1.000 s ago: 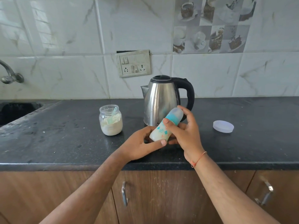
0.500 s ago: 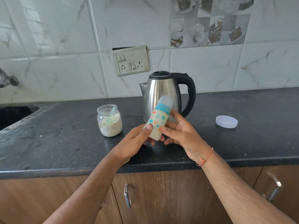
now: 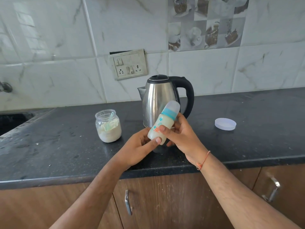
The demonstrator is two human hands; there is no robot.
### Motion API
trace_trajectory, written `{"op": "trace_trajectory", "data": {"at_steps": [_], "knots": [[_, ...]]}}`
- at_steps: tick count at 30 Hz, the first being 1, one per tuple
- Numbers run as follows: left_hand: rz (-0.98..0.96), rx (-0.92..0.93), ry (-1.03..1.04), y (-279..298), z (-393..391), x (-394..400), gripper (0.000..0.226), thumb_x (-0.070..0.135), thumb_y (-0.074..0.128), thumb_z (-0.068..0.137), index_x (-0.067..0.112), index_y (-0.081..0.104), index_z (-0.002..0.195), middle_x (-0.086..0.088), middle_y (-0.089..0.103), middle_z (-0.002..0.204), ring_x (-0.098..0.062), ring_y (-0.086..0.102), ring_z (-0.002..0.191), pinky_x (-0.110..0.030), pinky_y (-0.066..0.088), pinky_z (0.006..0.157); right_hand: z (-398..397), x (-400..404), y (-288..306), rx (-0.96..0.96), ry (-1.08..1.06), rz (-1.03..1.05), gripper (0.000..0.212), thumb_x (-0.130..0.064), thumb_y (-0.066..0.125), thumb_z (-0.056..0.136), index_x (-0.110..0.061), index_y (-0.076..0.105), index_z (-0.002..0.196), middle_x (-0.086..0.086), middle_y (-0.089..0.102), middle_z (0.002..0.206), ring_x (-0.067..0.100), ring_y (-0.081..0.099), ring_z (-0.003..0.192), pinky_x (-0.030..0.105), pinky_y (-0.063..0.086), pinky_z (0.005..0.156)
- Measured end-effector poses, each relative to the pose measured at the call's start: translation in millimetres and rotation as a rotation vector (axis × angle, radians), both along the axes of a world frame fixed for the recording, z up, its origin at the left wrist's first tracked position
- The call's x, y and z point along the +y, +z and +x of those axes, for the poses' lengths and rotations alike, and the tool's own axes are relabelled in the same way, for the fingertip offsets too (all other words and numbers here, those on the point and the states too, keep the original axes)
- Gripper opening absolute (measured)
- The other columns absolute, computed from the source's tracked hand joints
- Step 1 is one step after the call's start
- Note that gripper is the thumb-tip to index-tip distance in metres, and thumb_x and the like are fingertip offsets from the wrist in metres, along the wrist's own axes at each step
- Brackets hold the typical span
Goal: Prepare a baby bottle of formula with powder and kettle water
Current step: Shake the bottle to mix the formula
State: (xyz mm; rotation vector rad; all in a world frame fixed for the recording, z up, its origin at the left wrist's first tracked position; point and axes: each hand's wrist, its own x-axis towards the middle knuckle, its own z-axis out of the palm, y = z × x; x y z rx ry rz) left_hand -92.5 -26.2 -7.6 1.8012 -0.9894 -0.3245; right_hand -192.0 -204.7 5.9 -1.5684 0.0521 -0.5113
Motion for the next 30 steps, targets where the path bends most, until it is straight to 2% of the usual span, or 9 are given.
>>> {"op": "trace_trajectory", "data": {"at_steps": [7,11,14,16,19,23,26,28,30], "knots": [[-0.015,-0.035,0.019,-3.1,-0.6,-3.5,0.061,0.055,0.071,0.098,0.024,0.057,0.149,0.009,0.077,0.128,-0.011,0.072,0.120,-0.038,0.056,0.111,-3.5,-1.6,1.5,-0.123,-0.088,0.271,0.112,-0.016,0.085,0.090,-0.060,0.012,0.162,0.004,0.076,0.122,0.027,0.078,0.110,0.054,0.067,0.080],[-0.122,-0.022,0.105,-0.8,-1.4,0.6,0.081,0.069,0.072,0.088,0.033,0.048,0.157,0.017,0.073,0.128,-0.007,0.068,0.123,-0.030,0.052,0.108,-10.7,-18.9,4.1,-0.279,-0.362,0.686,0.080,-0.023,0.082,0.095,-0.048,0.033,0.152,0.006,0.062,0.136,0.033,0.078,0.105,0.045,0.066,0.073],[-0.100,-0.055,0.109,2.2,-7.5,1.0,0.068,0.057,0.071,0.096,0.036,0.047,0.156,0.021,0.071,0.131,0.000,0.064,0.124,-0.020,0.053,0.099,-11.5,-14.7,2.8,-0.071,-0.123,0.398,0.067,-0.021,0.083,0.093,-0.043,0.044,0.143,0.011,0.059,0.136,0.033,0.076,0.109,0.048,0.066,0.074],[-0.107,-0.081,0.111,2.1,-9.9,1.6,0.064,0.051,0.071,0.100,0.035,0.046,0.157,0.020,0.068,0.136,-0.001,0.061,0.127,-0.019,0.056,0.092,-4.9,-11.2,3.1,-0.097,-0.214,0.404,0.063,-0.020,0.083,0.093,-0.038,0.047,0.141,0.011,0.062,0.133,0.032,0.076,0.108,0.048,0.066,0.069],[-0.124,-0.118,0.126,1.3,-11.6,2.6,0.079,0.065,0.067,0.089,0.036,0.045,0.159,0.021,0.065,0.140,0.001,0.063,0.118,-0.023,0.057,0.086,2.5,-27.1,-0.8,-0.365,-0.518,0.849,0.067,-0.028,0.079,0.097,-0.028,0.034,0.146,0.014,0.062,0.139,0.037,0.077,0.107,0.046,0.066,0.066],[-0.094,-0.145,0.131,1.5,-11.4,1.8,0.080,0.068,0.064,0.088,0.038,0.043,0.159,0.022,0.061,0.144,0.002,0.066,0.096,-0.024,0.058,0.085,-2.6,-9.9,1.2,-0.055,-0.169,0.421,0.062,-0.029,0.080,0.097,-0.040,0.041,0.144,0.008,0.060,0.132,0.033,0.075,0.110,0.047,0.066,0.069],[-0.081,-0.142,0.141,-1.3,-7.2,2.5,0.087,0.076,0.062,0.084,0.042,0.042,0.160,0.026,0.060,0.144,-0.006,0.058,0.076,-0.033,0.062,0.089,-0.5,-20.4,2.7,-0.302,-0.458,0.763,0.063,-0.031,0.079,0.097,-0.033,0.037,0.144,0.009,0.057,0.138,0.035,0.073,0.111,0.047,0.066,0.070],[-0.082,-0.142,0.147,-3.9,-7.1,2.4,0.087,0.079,0.061,0.083,0.044,0.041,0.161,0.031,0.059,0.143,-0.006,0.059,0.081,-0.037,0.061,0.095,-0.1,-30.8,1.4,-0.382,-0.539,0.906,0.065,-0.031,0.077,0.099,-0.030,0.031,0.146,0.012,0.056,0.143,0.038,0.073,0.113,0.047,0.066,0.069],[-0.060,-0.149,0.145,-3.0,-6.0,2.2,0.088,0.080,0.061,0.083,0.045,0.041,0.160,0.033,0.059,0.143,-0.006,0.060,0.093,-0.038,0.059,0.100,-4.9,-17.9,4.7,-0.147,-0.309,0.589,0.057,-0.030,0.077,0.099,-0.033,0.039,0.142,0.013,0.061,0.135,0.035,0.075,0.110,0.051,0.067,0.070]]}}
